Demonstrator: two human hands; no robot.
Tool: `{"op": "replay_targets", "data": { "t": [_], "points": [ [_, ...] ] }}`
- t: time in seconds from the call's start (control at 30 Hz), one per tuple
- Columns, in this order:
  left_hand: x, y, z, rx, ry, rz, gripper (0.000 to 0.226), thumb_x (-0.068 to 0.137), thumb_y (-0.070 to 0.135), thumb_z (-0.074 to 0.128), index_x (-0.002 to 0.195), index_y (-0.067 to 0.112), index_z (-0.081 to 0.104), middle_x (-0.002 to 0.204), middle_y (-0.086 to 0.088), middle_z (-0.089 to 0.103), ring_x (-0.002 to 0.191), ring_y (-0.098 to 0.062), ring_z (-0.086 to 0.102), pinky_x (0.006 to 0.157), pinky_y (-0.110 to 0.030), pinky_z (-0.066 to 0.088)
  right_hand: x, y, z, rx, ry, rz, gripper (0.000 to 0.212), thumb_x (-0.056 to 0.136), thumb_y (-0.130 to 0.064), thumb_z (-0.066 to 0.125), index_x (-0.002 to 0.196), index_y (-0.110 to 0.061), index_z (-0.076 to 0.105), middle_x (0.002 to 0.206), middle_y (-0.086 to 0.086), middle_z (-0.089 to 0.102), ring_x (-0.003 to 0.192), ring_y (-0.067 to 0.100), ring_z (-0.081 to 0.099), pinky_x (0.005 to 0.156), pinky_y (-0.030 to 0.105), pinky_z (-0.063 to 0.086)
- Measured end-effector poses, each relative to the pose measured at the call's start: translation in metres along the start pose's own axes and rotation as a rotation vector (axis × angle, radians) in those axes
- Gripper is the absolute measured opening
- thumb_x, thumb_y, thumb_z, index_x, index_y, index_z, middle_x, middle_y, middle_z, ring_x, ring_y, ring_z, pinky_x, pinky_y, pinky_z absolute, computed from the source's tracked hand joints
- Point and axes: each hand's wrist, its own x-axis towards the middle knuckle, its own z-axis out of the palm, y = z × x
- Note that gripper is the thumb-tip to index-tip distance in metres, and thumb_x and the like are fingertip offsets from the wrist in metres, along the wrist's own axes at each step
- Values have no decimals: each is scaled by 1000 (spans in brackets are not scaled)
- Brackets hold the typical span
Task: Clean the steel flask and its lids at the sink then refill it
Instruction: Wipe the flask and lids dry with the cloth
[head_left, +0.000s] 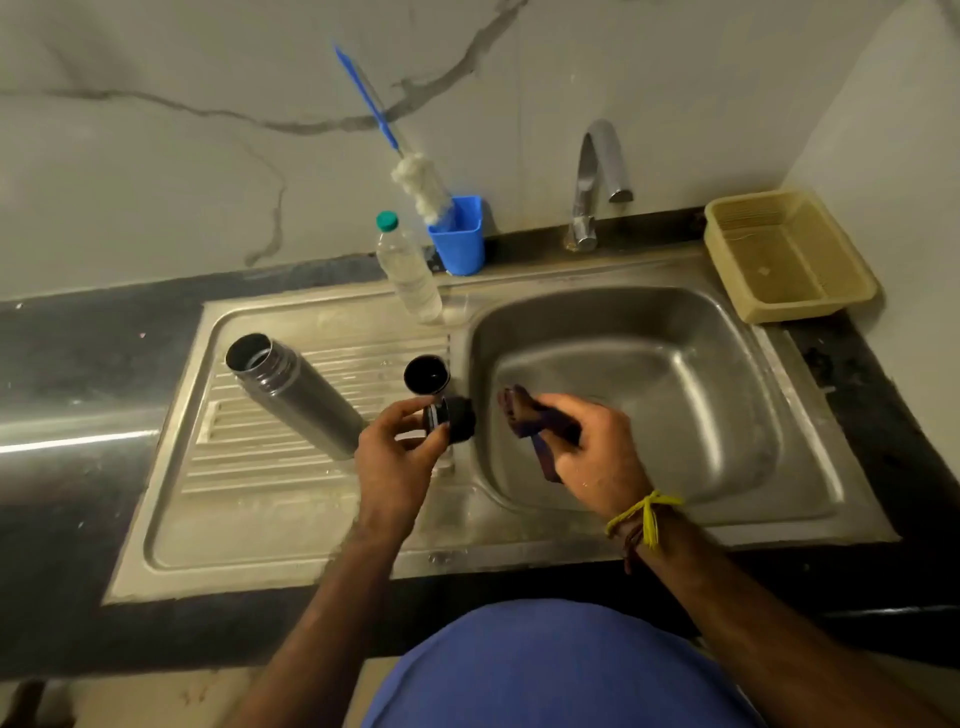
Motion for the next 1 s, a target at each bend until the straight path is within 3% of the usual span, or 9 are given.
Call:
{"op": "replay_targets", "data": {
  "t": [0.1,0.27,0.33,0.47,0.53,0.63,0.73,0.9,1.0],
  "points": [
    [3,-34,-19,521,6,81,40,88,6,76,127,10,70,114,-11,75,94,-15,72,79,-6,45,-3,12,6,24,119,229,29,83,4,72,110,-5,74,92,0,70,91,19,67,78,15,44],
    [1,-65,-23,986,-8,225,64,97,-4,57,156,10,37,141,-24,45,124,-38,50,100,-42,48,-1,15,10,15,64,257,29,86,0,73,114,-7,73,93,-3,68,91,13,64,84,20,47],
    [-1,-66,-22,946,-29,212,65,99,-4,51,159,12,30,146,-24,36,129,-39,40,106,-48,45,-2,15,14,18,52,265,29,87,-2,73,115,-7,72,95,-2,69,93,15,65,86,25,50],
    [-2,-75,-22,982,-29,292,77,89,-14,56,158,8,31,148,-23,36,130,-39,38,110,-49,43,-1,16,23,6,-8,264,28,88,-3,72,115,-7,72,96,-1,68,92,13,62,74,1,42],
    [0,-75,-24,989,6,295,78,85,-17,59,156,9,36,146,-22,44,128,-39,42,108,-47,46,2,17,25,3,-17,248,26,88,-4,72,114,-7,72,94,-1,68,91,13,62,72,1,41],
    [4,-67,-26,918,69,271,55,97,7,63,150,10,48,142,-20,53,129,-38,44,108,-46,41,5,18,26,34,-9,285,27,89,-6,72,115,-9,71,96,-2,68,92,14,63,79,15,46],
    [16,-48,-24,783,67,300,63,97,32,68,150,8,45,147,-19,51,136,-36,44,113,-43,36,10,21,24,98,15,346,22,89,-7,72,110,-10,71,91,-1,68,82,10,62,69,6,45],
    [66,-16,0,624,-14,153,98,78,33,87,154,3,33,155,-14,44,144,-29,39,114,-29,30,17,31,18,328,156,526,19,82,-3,78,88,-19,70,85,3,72,81,20,68,82,45,59],
    [93,-20,17,668,-77,42,102,72,34,92,152,7,36,150,-14,50,140,-32,44,112,-36,36,17,31,6,528,202,587,25,79,1,79,98,-15,73,92,7,75,87,23,70,86,47,58]
  ]
}}
